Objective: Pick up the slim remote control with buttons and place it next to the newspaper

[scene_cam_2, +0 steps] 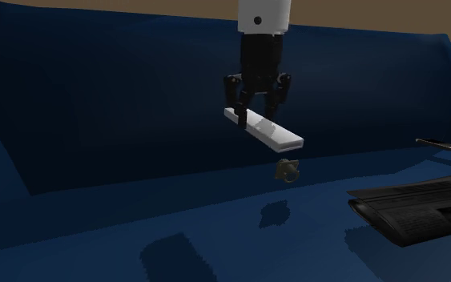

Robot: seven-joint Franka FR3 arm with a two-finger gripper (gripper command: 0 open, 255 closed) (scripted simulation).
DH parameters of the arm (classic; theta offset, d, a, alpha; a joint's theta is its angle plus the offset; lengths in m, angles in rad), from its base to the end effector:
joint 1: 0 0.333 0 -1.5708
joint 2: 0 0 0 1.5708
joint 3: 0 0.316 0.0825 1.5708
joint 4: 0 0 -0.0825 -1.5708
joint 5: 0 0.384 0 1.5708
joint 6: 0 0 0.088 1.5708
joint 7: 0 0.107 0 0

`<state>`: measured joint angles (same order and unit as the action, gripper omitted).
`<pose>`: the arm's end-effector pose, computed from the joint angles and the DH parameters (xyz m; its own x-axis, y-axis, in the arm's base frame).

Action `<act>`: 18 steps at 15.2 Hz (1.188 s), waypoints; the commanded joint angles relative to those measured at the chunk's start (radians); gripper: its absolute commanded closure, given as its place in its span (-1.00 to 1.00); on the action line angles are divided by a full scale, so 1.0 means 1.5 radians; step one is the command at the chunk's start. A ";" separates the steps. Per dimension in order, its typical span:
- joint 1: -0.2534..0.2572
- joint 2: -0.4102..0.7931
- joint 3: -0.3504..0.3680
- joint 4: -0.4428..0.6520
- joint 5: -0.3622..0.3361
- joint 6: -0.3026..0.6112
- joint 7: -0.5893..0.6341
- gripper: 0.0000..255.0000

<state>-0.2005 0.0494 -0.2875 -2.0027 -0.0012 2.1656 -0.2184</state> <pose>0.5095 -0.2685 0.4447 0.9591 -0.2610 0.1092 -0.2665 -0.9630 0.0397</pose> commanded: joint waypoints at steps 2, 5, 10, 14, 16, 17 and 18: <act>-0.020 -0.039 -0.020 -0.042 -0.008 0.005 -0.037 1.00; -0.040 -0.072 -0.041 -0.076 -0.015 0.009 -0.076 1.00; -0.076 -0.115 -0.081 -0.116 -0.028 0.009 -0.143 1.00; -0.105 -0.140 -0.116 -0.135 -0.037 0.006 -0.202 1.00; -0.119 -0.148 -0.134 -0.139 -0.041 0.004 -0.232 1.00; -0.126 -0.152 -0.144 -0.141 -0.042 0.002 -0.248 1.00; -0.133 -0.154 -0.154 -0.141 -0.043 0.001 -0.264 1.00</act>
<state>-0.3901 -0.1745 -0.5060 -2.2133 -0.0629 2.1712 -0.5936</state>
